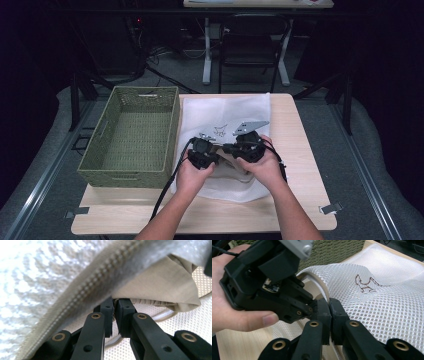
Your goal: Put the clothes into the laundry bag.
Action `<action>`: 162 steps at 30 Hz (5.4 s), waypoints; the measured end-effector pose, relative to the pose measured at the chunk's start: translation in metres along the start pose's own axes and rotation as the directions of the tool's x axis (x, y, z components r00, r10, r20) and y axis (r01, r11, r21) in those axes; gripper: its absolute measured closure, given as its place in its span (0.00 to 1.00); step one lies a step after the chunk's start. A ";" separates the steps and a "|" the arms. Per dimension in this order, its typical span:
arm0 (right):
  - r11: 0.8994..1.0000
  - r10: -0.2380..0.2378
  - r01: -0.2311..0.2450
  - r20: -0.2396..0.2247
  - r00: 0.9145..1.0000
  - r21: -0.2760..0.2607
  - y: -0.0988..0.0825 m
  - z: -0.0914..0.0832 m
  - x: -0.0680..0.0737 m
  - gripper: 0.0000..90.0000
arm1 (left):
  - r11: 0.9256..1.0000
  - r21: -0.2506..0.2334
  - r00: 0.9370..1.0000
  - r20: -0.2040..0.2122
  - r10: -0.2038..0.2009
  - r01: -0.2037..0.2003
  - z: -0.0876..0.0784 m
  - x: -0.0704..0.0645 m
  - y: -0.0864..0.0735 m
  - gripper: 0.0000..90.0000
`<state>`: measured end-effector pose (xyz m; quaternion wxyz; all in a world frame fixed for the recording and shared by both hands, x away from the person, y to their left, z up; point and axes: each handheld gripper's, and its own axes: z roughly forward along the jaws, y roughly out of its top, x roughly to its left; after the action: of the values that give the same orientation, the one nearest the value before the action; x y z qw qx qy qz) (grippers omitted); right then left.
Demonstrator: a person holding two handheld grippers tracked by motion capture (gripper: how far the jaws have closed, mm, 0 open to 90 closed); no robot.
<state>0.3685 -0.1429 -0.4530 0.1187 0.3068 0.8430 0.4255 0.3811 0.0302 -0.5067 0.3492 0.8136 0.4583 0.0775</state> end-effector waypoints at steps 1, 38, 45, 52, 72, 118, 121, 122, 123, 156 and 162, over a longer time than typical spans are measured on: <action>1.000 -0.002 0.002 0.001 1.000 0.000 0.000 0.000 0.000 0.98 | 1.000 -0.001 1.000 -0.001 -0.003 0.003 0.001 0.000 0.001 0.94; 1.000 -0.001 0.001 -0.003 1.000 0.003 0.000 0.000 0.000 0.98 | 0.999 -0.014 0.998 -0.047 -0.044 0.043 0.026 0.012 0.015 0.92; 1.000 0.004 -0.004 -0.006 1.000 -0.001 -0.001 0.000 -0.002 0.98 | 0.999 -0.016 0.998 -0.046 -0.034 0.033 0.025 0.010 0.014 0.88; 1.000 0.006 -0.006 -0.004 1.000 -0.001 -0.001 0.000 -0.003 0.98 | 1.000 -0.004 0.999 -0.045 -0.020 0.020 0.024 0.008 0.013 0.84; 1.000 0.014 -0.014 0.002 1.000 -0.011 -0.001 -0.003 -0.005 0.98 | 1.000 -0.008 0.999 0.037 0.017 -0.017 -0.009 0.003 0.005 0.72; 1.000 0.009 -0.009 0.005 1.000 -0.006 -0.002 -0.003 -0.005 0.98 | 0.999 -0.035 1.000 0.028 -0.001 0.002 0.019 -0.013 -0.006 0.85; 1.000 0.012 -0.012 0.006 1.000 -0.006 -0.002 -0.003 -0.005 0.98 | 0.999 -0.042 1.000 0.017 -0.001 0.001 0.020 -0.011 -0.004 0.86; 1.000 0.010 -0.010 0.006 1.000 -0.007 -0.002 -0.003 -0.005 0.98 | 0.999 -0.048 1.000 0.013 -0.008 0.009 0.021 -0.011 -0.003 0.86; 1.000 0.011 -0.011 0.005 1.000 -0.007 -0.002 -0.004 -0.005 0.98 | 0.999 -0.048 1.000 0.011 -0.005 0.006 0.020 -0.010 -0.002 0.86; 1.000 0.011 -0.011 0.002 1.000 0.000 -0.002 -0.002 -0.005 0.98 | 0.999 -0.035 0.998 -0.048 -0.026 0.024 0.030 0.001 0.013 0.84; 1.000 0.011 -0.011 0.003 1.000 -0.002 -0.002 -0.002 -0.005 0.98 | 0.999 -0.037 0.999 -0.042 0.001 -0.003 0.025 0.000 0.012 0.77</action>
<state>0.3708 -0.1482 -0.4539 0.1181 0.3119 0.8407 0.4266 0.4005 0.0138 -0.5180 0.3542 0.8057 0.4633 0.1032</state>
